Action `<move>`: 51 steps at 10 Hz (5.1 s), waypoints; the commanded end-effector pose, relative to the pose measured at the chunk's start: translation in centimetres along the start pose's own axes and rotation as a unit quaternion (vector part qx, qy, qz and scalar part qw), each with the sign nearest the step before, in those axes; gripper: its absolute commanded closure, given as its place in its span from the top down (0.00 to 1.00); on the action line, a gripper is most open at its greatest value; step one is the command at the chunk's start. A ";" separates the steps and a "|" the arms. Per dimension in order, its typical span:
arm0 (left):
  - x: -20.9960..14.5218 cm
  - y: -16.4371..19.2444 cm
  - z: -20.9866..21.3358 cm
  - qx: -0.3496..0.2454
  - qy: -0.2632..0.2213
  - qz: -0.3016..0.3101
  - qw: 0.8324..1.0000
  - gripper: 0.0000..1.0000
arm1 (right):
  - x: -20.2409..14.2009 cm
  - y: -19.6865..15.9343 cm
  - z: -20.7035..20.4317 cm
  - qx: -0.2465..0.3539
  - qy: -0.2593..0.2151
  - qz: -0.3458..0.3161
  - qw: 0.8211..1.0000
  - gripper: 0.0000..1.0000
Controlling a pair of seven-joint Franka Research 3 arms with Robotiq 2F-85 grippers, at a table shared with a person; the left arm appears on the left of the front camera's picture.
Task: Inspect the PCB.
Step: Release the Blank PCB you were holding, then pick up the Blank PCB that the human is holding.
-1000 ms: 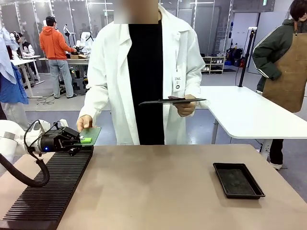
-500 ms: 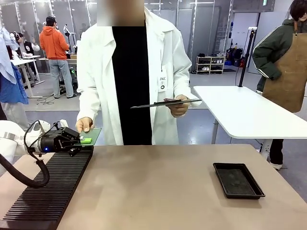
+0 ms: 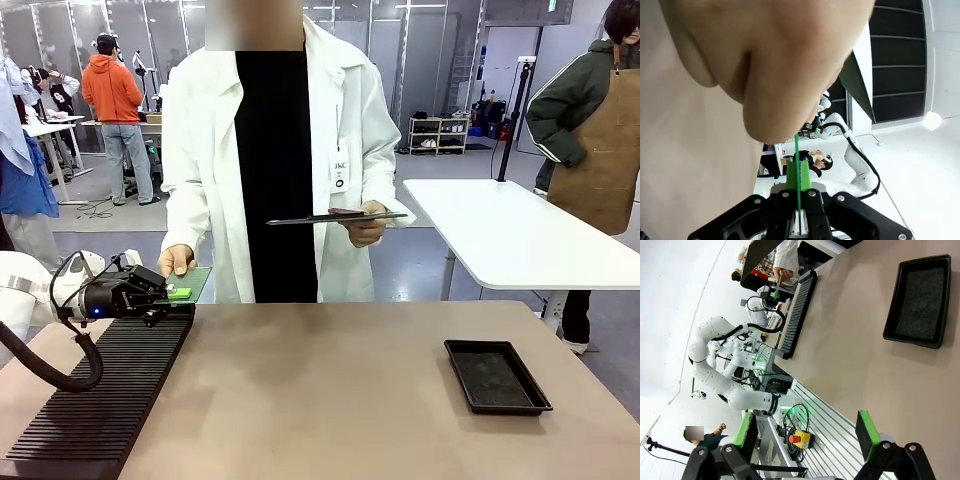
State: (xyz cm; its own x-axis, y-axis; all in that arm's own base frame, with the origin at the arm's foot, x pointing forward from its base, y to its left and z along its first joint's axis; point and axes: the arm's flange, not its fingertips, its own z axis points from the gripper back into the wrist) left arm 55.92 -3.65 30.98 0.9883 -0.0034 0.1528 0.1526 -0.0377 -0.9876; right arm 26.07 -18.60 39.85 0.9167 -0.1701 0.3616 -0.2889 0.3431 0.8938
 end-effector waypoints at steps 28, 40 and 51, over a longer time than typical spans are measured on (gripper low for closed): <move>0.6 -1.2 0.3 0.011 0.018 0.005 1.000 1.00 | 0.2 0.1 0.0 0.006 -0.005 0.011 1.000 1.00; -26.4 -6.5 27.4 -0.042 -0.051 -0.061 0.996 1.00 | 0.2 0.1 0.0 0.006 -0.005 0.011 1.000 1.00; -25.8 -7.1 26.9 -0.018 -0.051 -0.026 0.998 1.00 | 0.2 0.1 0.0 0.006 -0.005 0.011 1.000 1.00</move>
State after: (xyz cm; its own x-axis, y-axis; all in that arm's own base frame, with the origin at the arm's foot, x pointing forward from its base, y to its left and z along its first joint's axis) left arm 29.33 23.25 32.62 0.9729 0.1044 0.2065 0.2153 -0.0813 -0.9732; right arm 26.10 -18.58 39.84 0.9167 -0.1702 0.3615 -0.2888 0.3431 0.8938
